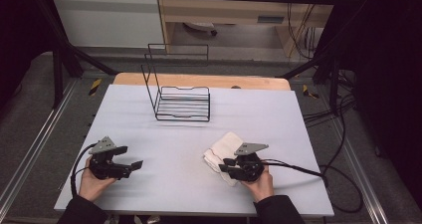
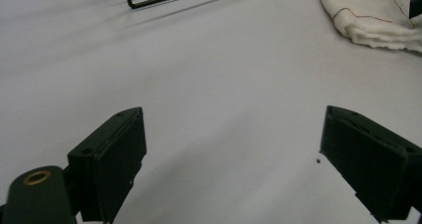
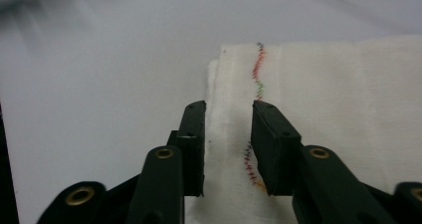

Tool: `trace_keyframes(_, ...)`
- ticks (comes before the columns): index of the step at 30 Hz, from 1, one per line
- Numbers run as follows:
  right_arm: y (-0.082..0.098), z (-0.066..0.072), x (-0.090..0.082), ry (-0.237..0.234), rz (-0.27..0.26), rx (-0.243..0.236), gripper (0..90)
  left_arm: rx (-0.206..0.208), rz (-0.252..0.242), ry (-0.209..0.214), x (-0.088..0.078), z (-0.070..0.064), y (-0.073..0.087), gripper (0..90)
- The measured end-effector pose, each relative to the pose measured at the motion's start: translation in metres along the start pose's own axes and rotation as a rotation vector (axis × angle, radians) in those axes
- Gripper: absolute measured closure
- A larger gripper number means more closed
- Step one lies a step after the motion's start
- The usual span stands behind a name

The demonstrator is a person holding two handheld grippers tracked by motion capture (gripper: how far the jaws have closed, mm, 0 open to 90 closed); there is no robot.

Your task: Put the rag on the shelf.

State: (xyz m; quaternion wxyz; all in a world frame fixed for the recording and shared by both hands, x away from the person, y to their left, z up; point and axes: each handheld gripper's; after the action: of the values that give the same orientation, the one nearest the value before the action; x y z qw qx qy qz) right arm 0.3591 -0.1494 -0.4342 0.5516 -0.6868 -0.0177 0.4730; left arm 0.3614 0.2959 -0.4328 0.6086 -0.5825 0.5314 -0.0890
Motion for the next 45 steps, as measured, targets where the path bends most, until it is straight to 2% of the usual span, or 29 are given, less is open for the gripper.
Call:
trace_keyframes(1, 0.0, 0.0, 0.0, 0.0, 0.0, 0.0, 61.9, 0.003, 0.005, 0.001, 0.001, -0.002, -0.001, 11.2)
trace_keyframes(2, 0.0, -0.007, -0.007, 0.038, -0.031, 0.014, 56.2, 0.0, 0.005, 0.004, 0.002, -0.004, -0.003, 12.0)
trace_keyframes(4, 0.001, -0.016, -0.015, 0.075, -0.047, 0.04, 52.2, 0.001, 0.012, 0.014, 0.005, -0.008, -0.006, 12.8)
trace_keyframes(6, 0.004, -0.026, -0.023, 0.114, -0.056, 0.072, 50.8, 0.002, 0.02, 0.033, 0.011, -0.016, -0.013, 14.2)
trace_keyframes(8, 0.008, -0.037, -0.029, 0.166, -0.052, 0.114, 50.0, 0.002, 0.026, 0.034, 0.014, -0.018, -0.016, 16.4)
trace_keyframes(10, 0.015, -0.045, -0.035, 0.219, -0.042, 0.138, 49.7, 0.002, 0.032, 0.037, 0.02, -0.023, -0.023, 19.1)
trace_keyframes(11, 0.018, -0.049, -0.037, 0.234, -0.036, 0.151, 49.7, -0.003, 0.036, 0.042, 0.029, -0.029, -0.029, 20.9)
trace_keyframes(13, 0.023, -0.056, -0.037, 0.271, -0.024, 0.162, 49.9, 0.0, 0.04, 0.045, 0.033, -0.031, -0.033, 24.0)
trace_keyframes(20, 0.031, -0.07, -0.03, 0.296, -0.005, 0.191, 53.7, 0.006, 0.082, 0.065, 0.078, -0.057, -0.061, 35.8)
trace_keyframes(22, 0.031, -0.071, -0.029, 0.299, -0.004, 0.195, 54.5, 0.001, 0.084, 0.079, 0.092, -0.063, -0.07, 36.8)
trace_keyframes(23, 0.032, -0.072, -0.025, 0.307, 0.011, 0.189, 56.5, -0.003, 0.088, 0.083, 0.099, -0.066, -0.074, 40.5)
trace_keyframes(28, 0.032, -0.071, -0.021, 0.3, 0.023, 0.19, 59.9, 0.013, 0.125, 0.09, 0.133, -0.08, -0.089, 45.9)
trace_keyframes(29, 0.033, -0.072, -0.02, 0.303, 0.026, 0.19, 61.6, 0.01, 0.131, 0.09, 0.139, -0.082, -0.09, 49.1)
trace_keyframes(33, 0.033, -0.072, -0.018, 0.299, 0.038, 0.187, 64.6, -0.029, 0.165, 0.112, 0.163, -0.083, -0.092, 52.3)
trace_keyframes(35, 0.033, -0.072, -0.017, 0.298, 0.043, 0.196, 65.5, -0.032, 0.182, 0.121, 0.171, -0.083, -0.091, 55.1)
trace_keyframes(40, 0.033, -0.072, -0.016, 0.29, 0.051, 0.217, 68.1, -0.023, 0.214, 0.147, 0.183, -0.084, -0.087, 64.1)
trace_keyframes(45, 0.032, -0.072, -0.015, 0.282, 0.054, 0.228, 71.8, -0.028, 0.218, 0.179, 0.19, -0.087, -0.086, 67.0)
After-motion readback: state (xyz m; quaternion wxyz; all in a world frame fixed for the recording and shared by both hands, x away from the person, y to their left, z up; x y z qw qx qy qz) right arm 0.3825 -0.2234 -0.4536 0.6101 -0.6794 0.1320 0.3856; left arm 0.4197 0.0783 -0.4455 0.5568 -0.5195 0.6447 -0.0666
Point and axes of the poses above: each handheld gripper's, and its own axes: x roughly forward along the jaws, y roughly out of its underside, z roughly to its left, and after that the axes turned 10 degrees about y, right-handed
